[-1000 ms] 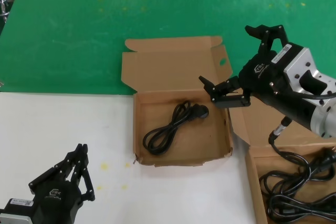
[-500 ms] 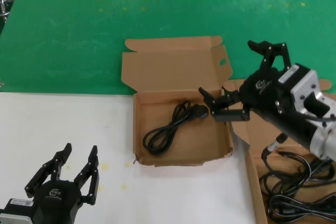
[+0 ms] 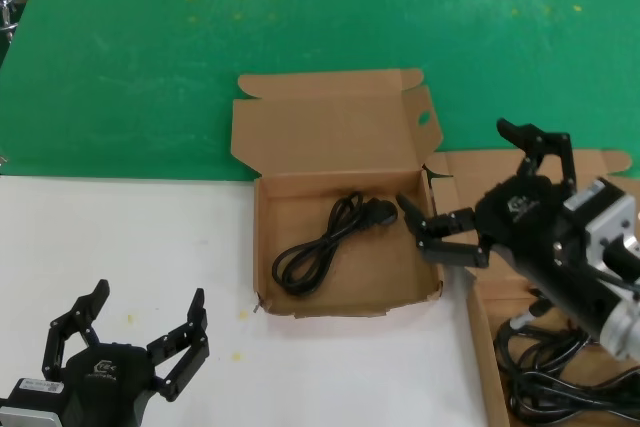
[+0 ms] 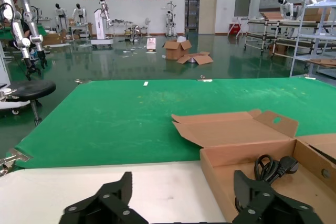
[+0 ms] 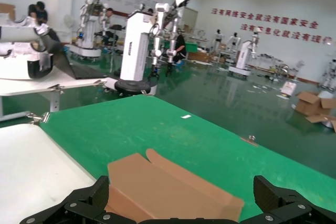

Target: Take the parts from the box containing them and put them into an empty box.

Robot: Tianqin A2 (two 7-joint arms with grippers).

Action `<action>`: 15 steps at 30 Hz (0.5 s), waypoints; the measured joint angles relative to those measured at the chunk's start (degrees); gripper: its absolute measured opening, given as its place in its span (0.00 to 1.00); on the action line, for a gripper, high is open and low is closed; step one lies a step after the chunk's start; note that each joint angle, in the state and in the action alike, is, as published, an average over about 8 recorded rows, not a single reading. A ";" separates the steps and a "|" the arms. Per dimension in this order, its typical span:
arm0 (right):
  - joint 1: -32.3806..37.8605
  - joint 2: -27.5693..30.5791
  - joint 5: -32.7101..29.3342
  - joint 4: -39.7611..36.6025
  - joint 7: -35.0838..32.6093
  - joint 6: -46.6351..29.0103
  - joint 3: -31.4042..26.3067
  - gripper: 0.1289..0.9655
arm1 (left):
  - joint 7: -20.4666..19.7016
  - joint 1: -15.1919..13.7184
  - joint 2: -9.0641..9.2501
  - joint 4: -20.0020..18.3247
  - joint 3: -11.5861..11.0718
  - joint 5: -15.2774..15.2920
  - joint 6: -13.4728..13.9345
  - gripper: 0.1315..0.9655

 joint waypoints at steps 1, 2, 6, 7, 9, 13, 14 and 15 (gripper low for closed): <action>-0.60 0.00 0.69 -0.05 -0.45 0.58 0.13 1.00 | 0.01 0.00 0.00 0.00 0.00 0.00 0.00 0.55; -1.20 0.01 1.39 -0.10 -0.90 1.16 0.26 1.00 | 0.01 0.00 0.00 0.00 0.00 0.00 0.00 0.55; -3.56 0.02 4.11 -0.29 -2.68 3.44 0.78 1.00 | 0.03 0.00 0.00 0.00 0.00 -0.01 0.00 0.67; -4.16 0.02 4.80 -0.34 -3.13 4.02 0.91 1.00 | 0.04 0.00 0.00 0.00 0.00 -0.01 0.00 0.69; -5.34 0.02 6.17 -0.44 -4.02 5.16 1.17 1.00 | 0.04 0.00 0.00 0.00 0.00 -0.01 0.00 0.75; -7.72 0.03 8.92 -0.64 -5.81 7.47 1.69 1.00 | 0.03 0.00 0.00 0.00 0.00 -0.01 0.00 0.82; -8.32 0.04 9.61 -0.68 -6.26 8.05 1.82 1.00 | 0.02 0.00 0.00 0.00 0.00 -0.01 0.00 0.83; -8.90 0.04 10.28 -0.73 -6.70 8.61 1.95 1.00 | 0.02 0.00 0.00 0.00 0.00 -0.01 0.00 0.85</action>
